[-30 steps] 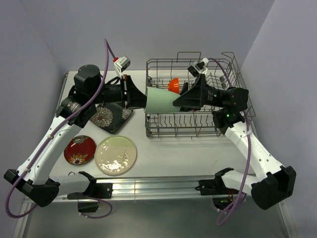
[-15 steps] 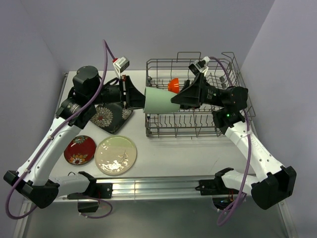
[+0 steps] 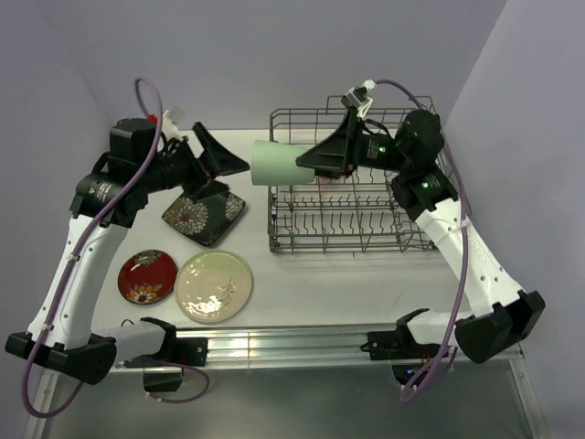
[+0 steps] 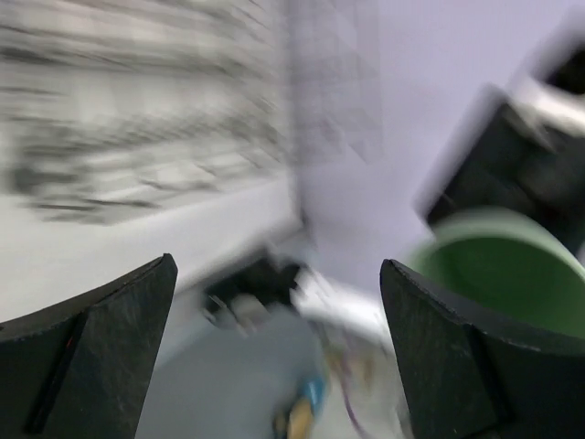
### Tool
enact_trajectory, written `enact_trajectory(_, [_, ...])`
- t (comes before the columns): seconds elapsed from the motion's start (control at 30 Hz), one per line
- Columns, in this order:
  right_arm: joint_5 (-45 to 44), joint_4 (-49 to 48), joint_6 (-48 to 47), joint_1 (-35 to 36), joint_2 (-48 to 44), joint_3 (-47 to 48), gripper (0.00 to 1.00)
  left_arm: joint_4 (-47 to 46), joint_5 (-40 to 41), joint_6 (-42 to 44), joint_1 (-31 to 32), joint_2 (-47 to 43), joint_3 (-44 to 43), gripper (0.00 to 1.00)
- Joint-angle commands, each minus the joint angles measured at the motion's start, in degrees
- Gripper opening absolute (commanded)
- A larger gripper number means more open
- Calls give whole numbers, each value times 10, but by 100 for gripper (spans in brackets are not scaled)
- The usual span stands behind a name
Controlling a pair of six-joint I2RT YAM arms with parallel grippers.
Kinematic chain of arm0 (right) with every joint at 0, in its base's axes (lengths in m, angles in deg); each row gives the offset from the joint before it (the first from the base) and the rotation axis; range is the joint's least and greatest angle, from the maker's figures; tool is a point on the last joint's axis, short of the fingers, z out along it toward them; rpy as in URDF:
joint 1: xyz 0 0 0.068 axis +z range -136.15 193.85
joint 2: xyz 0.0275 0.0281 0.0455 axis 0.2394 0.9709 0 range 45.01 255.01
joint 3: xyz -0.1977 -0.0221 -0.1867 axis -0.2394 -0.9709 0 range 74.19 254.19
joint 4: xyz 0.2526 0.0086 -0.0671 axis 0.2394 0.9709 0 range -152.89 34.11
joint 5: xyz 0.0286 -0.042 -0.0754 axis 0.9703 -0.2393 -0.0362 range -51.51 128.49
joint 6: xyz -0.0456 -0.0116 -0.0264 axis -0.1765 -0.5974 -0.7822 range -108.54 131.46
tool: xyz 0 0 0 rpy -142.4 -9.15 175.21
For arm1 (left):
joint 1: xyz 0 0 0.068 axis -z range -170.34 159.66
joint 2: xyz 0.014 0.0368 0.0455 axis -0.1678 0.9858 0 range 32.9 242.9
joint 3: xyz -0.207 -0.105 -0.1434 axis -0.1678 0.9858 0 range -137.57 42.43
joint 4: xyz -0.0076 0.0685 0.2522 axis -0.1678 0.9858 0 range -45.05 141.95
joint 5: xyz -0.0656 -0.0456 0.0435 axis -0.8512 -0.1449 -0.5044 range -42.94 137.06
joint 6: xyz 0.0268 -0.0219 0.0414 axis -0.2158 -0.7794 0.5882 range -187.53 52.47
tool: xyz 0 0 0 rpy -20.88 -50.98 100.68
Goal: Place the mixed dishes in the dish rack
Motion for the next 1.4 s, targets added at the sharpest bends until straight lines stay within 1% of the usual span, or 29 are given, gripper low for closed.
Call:
enact_trajectory(0.0, [-14,158,-128,-7,19,89,0,201,277,24,-42,-3,-2,99])
enact_trajectory(0.03, [-26,203,-188,-9,30,111,0,208,325,22,-42,-15,12,99])
enact_trajectory(0.07, [-61,250,-221,-12,60,138,0,219,339,24,-43,-17,20,99])
enact_trajectory(0.1, [-84,340,-249,-19,75,191,0,227,341,27,-44,-19,26,99])
enact_trajectory(0.13, [-111,390,-302,-23,93,221,0,235,341,31,-44,-18,38,99])
enact_trajectory(0.17, [-178,492,-328,-27,138,295,0,243,341,35,-44,-16,47,99])
enact_trajectory(0.23, [-239,591,-386,-35,199,383,0,251,341,35,-44,-19,78,99])
enact_trajectory(0.27, [-264,630,-404,-35,264,431,0,251,326,34,-44,-22,92,99])
enact_trajectory(0.3, [-311,698,-415,-35,296,518,0,231,312,36,-44,-27,107,98])
enact_trajectory(0.33, [-326,725,-432,-35,358,558,0,217,299,35,-44,-40,134,98])
enact_trajectory(0.37, [-339,747,-437,-35,388,599,0,208,291,34,-44,-46,145,97])
enact_trajectory(0.4, [-359,783,-439,-36,414,666,0,194,280,34,-44,-54,152,96])
enact_trajectory(0.47, [-370,791,-438,-36,461,690,0,193,280,38,-45,-56,161,96])
enact_trajectory(0.53, [-394,773,-435,-33,463,656,0,210,300,50,-44,-50,157,96])
enact_trajectory(0.57, [-407,758,-435,-29,456,617,0,215,307,54,-44,-50,157,95])
enact_trajectory(0.63, [-446,757,-445,-22,458,598,0,226,326,62,-44,-52,163,95])
enact_trajectory(0.77, [-517,774,-471,7,480,602,0,219,334,66,-44,-68,194,94])
enact_trajectory(0.87, [-546,758,-477,21,480,590,0,203,313,69,-44,-76,215,94])
enact_trajectory(1.03, [-585,746,-488,33,490,590,0,201,308,82,-44,-66,212,93])
enact_trajectory(1.13, [-611,731,-501,36,495,587,0,206,318,82,-44,-61,214,93])
enact_trajectory(1.2, [-645,698,-513,41,488,563,0,206,324,80,-44,-62,216,93])
enact_trajectory(1.27, [-656,677,-519,44,484,554,0,205,327,79,-44,-63,218,93])
enact_trajectory(1.33, [-659,682,-524,43,504,567,0,207,324,80,-44,-62,218,93])
enact_trajectory(1.37, [-660,695,-527,43,515,592,0,208,324,80,-44,-62,217,93])
